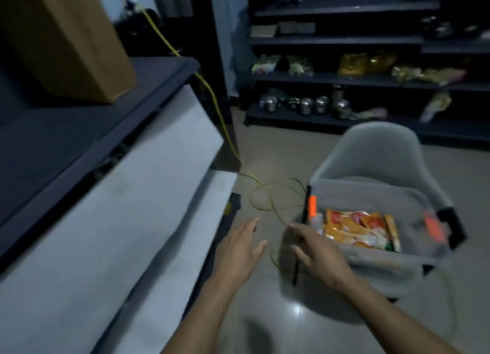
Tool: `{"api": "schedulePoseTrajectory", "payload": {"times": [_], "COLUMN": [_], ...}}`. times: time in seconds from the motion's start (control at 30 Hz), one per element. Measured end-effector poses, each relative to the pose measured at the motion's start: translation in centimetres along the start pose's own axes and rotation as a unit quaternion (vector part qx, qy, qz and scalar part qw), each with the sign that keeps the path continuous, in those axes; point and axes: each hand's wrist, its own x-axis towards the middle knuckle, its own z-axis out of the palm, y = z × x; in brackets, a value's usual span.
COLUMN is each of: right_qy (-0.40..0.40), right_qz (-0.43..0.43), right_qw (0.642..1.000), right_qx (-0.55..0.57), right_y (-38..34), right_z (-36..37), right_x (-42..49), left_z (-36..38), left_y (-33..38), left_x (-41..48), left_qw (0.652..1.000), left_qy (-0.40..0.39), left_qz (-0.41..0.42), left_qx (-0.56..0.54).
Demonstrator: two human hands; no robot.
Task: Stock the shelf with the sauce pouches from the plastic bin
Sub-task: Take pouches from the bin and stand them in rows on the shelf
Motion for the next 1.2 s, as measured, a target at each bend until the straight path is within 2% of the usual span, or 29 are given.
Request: {"api": "schedulePoseTrajectory", "payload": {"times": [0.23,0.4,0.6,0.77,0.9,0.97,1.07,1.2], "right_qy": [0.011,-0.003,-0.043,-0.113,-0.209,-0.263,-0.317,-0.33], "right_qz": [0.151,0.216,0.278,0.301,0.301,0.298,0.287,0.27], "right_qw": [0.988,0.975,0.957,0.945,0.93,0.918,0.901,0.896], "right_qx": [0.015,0.049,0.069,0.063,0.023,-0.012,-0.065,-0.121], "right_y": [16.9,27.4,35.7,40.3,42.8,43.5,44.1,44.1], "right_z": [-8.1,-10.0,-8.1,-4.7,-1.5,-0.3,0.8,0.9], "right_x": [-3.3,-2.5,1.3,5.3,7.6,8.4,9.4,10.1], "left_z": [11.7,19.6,27.2,33.8,38.2,39.5,40.2,40.3], "left_y": [12.9,17.8,16.6,13.1,10.6,9.9,9.7,10.4], "left_x": [6.4,11.8,18.7,23.9,25.4,25.9,26.8,27.8], "left_qw": [0.994,0.984,0.97,0.962,0.941,0.925,0.921,0.911], "left_qy": [-0.103,-0.163,-0.23,-0.265,-0.327,-0.357,-0.341,-0.294], "left_qz": [0.024,0.003,-0.053,-0.07,-0.043,-0.002,0.057,0.112], "left_qx": [-0.032,-0.072,-0.053,0.002,0.079,0.13,0.179,0.267]}}
